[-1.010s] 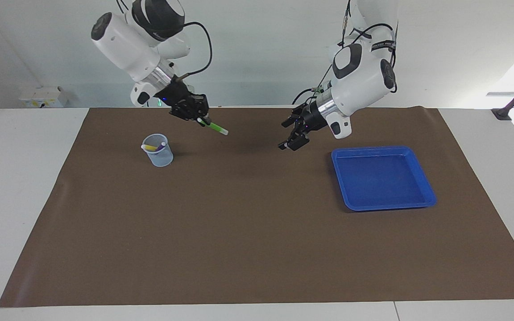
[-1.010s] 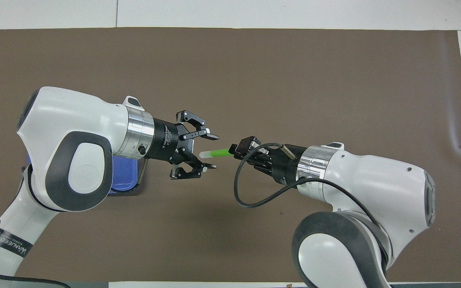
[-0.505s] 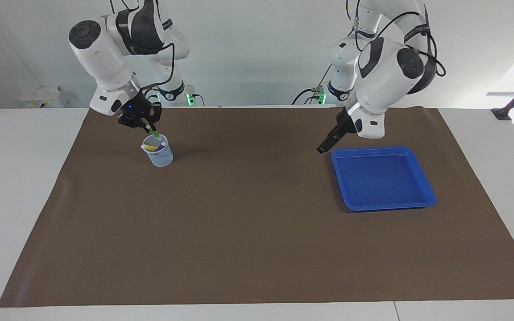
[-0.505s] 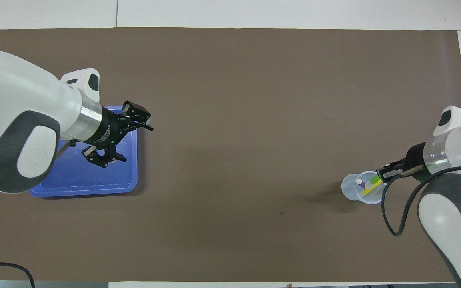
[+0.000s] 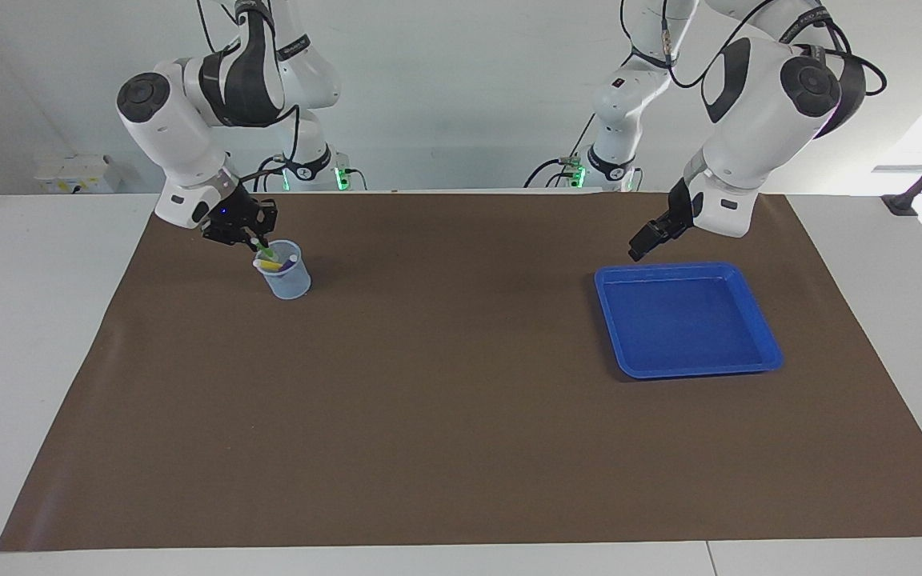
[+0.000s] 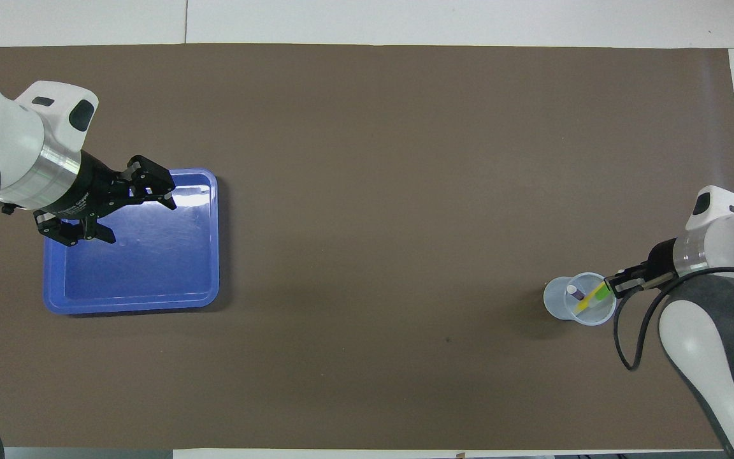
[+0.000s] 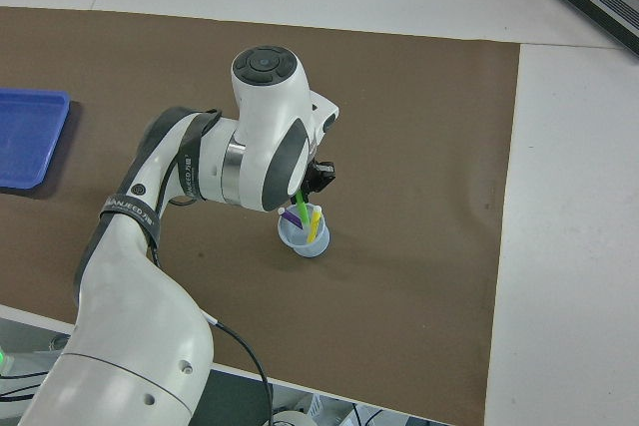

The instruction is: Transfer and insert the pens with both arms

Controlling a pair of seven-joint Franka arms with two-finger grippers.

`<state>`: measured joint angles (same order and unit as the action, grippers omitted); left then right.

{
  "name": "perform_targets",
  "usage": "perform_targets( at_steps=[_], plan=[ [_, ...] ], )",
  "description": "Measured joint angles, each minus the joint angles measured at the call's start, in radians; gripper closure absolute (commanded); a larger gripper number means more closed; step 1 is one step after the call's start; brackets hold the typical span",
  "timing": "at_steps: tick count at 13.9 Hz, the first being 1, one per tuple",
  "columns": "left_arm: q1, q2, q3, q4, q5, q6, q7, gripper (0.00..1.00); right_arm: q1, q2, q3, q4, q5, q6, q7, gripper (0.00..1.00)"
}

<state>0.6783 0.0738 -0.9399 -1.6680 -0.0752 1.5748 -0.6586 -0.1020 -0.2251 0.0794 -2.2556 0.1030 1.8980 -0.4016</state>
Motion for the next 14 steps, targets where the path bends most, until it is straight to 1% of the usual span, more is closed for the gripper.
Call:
perform_targets(
  at_steps=[1,3,4,5,8,10,11,12,13,14],
  plan=[
    [-0.002,0.000,0.000,0.022,0.017,-0.028,0.036,0.00,0.001,0.000,0.003,-0.006,0.000,0.002,0.006,0.95],
    [-0.016,0.000,0.009,0.065,0.060,-0.083,0.103,0.00,0.004,0.000,0.005,-0.009,0.000,0.003,0.031,0.23],
    [-0.053,0.000,0.047,0.088,0.078,-0.110,0.135,0.00,0.004,0.000,0.005,-0.009,0.000,0.003,0.037,0.00],
    [-0.125,0.000,0.126,0.110,0.089,-0.138,0.176,0.00,0.004,0.000,0.005,-0.009,0.000,0.003,0.038,0.00],
    [-0.404,-0.003,0.437,0.146,0.093,-0.191,0.337,0.00,0.002,0.000,0.005,0.019,-0.001,-0.016,0.039,0.00],
    [-0.629,-0.033,0.683,0.156,0.093,-0.203,0.450,0.00,-0.002,0.000,0.002,0.077,-0.015,-0.064,0.040,0.00],
    [-0.728,-0.053,0.790,0.156,0.093,-0.214,0.495,0.00,-0.009,0.001,0.002,0.114,-0.036,-0.104,0.041,0.00],
    [-0.803,-0.071,0.871,0.154,0.093,-0.220,0.527,0.00,-0.018,0.002,0.000,0.165,-0.063,-0.160,0.041,0.00],
    [-0.834,-0.084,0.908,0.151,0.093,-0.220,0.543,0.00,-0.026,0.007,-0.001,0.221,-0.080,-0.217,0.041,0.00],
    [-0.843,-0.091,0.921,0.149,0.093,-0.220,0.550,0.00,-0.032,0.016,-0.002,0.284,-0.090,-0.271,0.043,0.00]
  ],
)
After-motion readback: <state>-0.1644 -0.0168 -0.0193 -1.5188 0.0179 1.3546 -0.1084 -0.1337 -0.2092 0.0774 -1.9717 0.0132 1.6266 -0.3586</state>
